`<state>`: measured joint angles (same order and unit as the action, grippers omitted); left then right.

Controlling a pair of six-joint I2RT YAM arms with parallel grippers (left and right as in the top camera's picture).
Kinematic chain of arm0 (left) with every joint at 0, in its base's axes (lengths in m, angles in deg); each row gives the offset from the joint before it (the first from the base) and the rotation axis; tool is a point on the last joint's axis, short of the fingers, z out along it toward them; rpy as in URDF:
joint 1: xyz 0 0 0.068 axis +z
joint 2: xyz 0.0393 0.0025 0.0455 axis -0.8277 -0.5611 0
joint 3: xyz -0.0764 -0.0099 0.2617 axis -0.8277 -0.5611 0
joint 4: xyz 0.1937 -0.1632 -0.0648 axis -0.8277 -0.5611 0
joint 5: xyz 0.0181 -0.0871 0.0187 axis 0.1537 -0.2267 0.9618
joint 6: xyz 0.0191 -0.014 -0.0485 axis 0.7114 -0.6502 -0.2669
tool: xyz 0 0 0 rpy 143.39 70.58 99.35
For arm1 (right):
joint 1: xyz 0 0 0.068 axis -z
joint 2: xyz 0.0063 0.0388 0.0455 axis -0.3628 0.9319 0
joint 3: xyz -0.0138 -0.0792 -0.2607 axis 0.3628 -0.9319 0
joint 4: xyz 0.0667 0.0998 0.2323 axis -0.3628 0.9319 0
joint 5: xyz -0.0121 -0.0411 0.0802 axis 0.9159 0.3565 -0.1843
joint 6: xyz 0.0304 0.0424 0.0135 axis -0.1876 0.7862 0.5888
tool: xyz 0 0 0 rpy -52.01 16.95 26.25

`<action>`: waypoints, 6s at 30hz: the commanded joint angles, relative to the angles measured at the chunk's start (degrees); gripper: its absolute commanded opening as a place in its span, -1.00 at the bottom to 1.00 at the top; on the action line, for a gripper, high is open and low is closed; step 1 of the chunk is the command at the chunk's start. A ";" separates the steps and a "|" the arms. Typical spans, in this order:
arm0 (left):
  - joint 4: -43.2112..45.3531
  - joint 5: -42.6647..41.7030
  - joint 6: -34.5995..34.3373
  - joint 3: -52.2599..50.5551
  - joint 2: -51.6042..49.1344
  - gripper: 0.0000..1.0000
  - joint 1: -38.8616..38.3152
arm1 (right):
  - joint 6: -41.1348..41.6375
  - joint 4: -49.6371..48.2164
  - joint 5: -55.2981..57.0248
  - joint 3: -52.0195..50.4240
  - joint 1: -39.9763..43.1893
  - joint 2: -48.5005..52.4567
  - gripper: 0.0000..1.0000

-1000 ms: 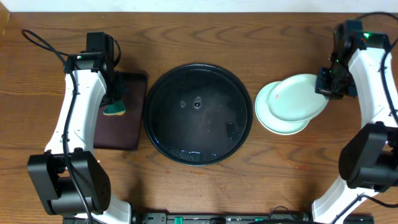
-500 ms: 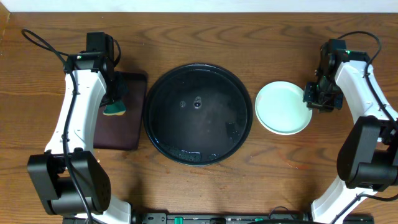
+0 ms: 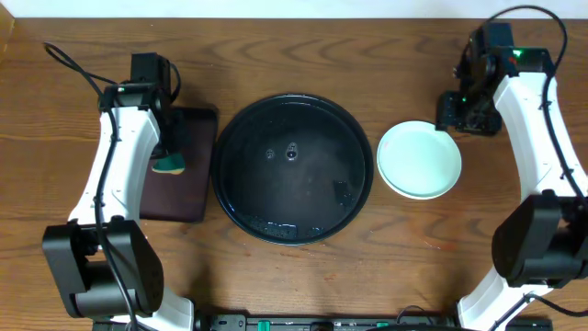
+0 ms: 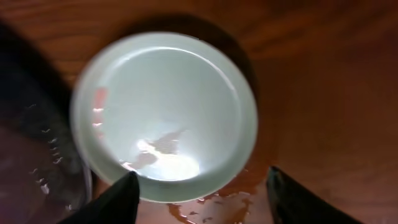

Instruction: Clean dirty plates on tray and stack at the side

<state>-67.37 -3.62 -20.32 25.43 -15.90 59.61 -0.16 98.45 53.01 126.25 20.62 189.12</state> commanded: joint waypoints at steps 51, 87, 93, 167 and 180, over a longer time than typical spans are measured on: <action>6.71 0.15 -0.44 -2.99 10.03 0.45 -1.68 | -4.87 0.63 1.01 5.27 -6.54 -31.50 0.98; 6.71 0.13 -0.44 -2.99 10.03 0.45 -1.68 | -11.34 -38.71 4.63 -37.46 -3.98 -57.53 0.99; 6.71 0.15 -0.44 -2.99 10.03 0.45 -1.68 | -11.30 -53.20 3.76 -59.34 -1.36 -74.51 0.99; 9.27 0.37 -0.42 -3.85 12.70 0.46 -1.70 | -11.30 -68.24 1.64 -98.29 -0.90 -107.86 0.99; 43.32 0.11 -0.37 -33.79 40.04 0.46 -2.23 | -11.30 -68.24 1.64 -98.29 -0.90 -107.86 0.98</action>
<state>-26.85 -3.62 -20.28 -1.67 19.16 57.52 -10.78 30.08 55.09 28.14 19.12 81.76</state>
